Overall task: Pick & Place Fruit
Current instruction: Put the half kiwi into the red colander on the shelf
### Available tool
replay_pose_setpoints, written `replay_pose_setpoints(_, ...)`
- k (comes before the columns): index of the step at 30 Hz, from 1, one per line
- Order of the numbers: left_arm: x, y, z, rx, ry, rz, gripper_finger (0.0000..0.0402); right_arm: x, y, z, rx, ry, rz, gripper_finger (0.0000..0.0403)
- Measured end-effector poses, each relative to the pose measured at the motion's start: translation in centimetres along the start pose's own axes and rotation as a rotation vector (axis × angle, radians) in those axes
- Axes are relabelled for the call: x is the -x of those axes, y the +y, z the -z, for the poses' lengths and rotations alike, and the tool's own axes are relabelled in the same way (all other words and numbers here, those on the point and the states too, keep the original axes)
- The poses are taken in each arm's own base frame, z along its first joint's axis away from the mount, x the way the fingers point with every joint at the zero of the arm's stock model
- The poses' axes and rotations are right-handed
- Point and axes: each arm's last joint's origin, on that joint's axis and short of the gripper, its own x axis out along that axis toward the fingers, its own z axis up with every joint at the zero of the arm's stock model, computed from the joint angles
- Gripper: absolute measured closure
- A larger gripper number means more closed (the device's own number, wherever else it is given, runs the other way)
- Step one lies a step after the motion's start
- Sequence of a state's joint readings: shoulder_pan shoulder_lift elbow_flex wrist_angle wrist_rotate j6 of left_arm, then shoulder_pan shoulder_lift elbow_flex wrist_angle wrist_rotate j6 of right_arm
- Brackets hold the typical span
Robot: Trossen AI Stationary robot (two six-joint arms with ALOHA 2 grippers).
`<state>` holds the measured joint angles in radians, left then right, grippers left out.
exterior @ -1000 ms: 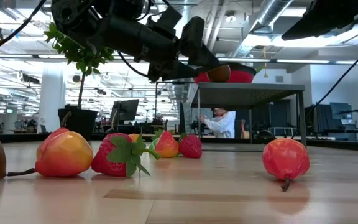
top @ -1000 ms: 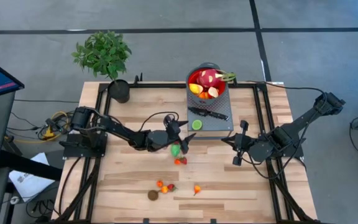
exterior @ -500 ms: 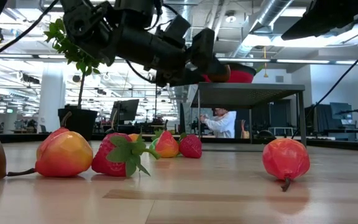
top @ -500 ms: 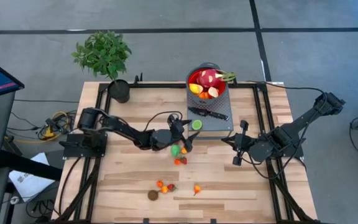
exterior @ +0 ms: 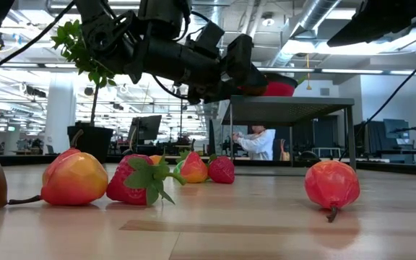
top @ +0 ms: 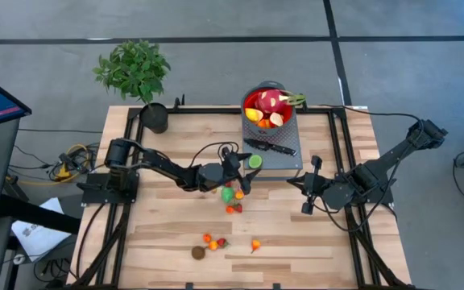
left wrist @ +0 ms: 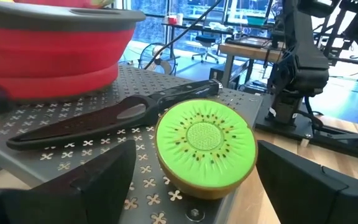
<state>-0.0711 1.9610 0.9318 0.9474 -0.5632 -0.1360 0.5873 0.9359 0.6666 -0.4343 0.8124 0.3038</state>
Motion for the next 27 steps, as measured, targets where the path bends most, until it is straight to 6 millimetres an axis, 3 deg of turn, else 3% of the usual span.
replay_pose_setpoints(6,0.0,0.0,-0.02,0.001,-0.002,0.0,0.0088,0.0,0.0,0.0,0.0,0.0,0.0,0.0403)
replay_pose_setpoints(21,0.01,-0.02,-0.04,0.005,-0.003,0.001,0.0176,0.0,0.0,0.0,0.0,0.0,0.0,0.0403)
replay_pose_setpoints(27,0.01,-0.02,-0.04,0.005,-0.003,0.001,0.0185,0.0,0.0,0.01,0.001,0.0,0.0,0.0403)
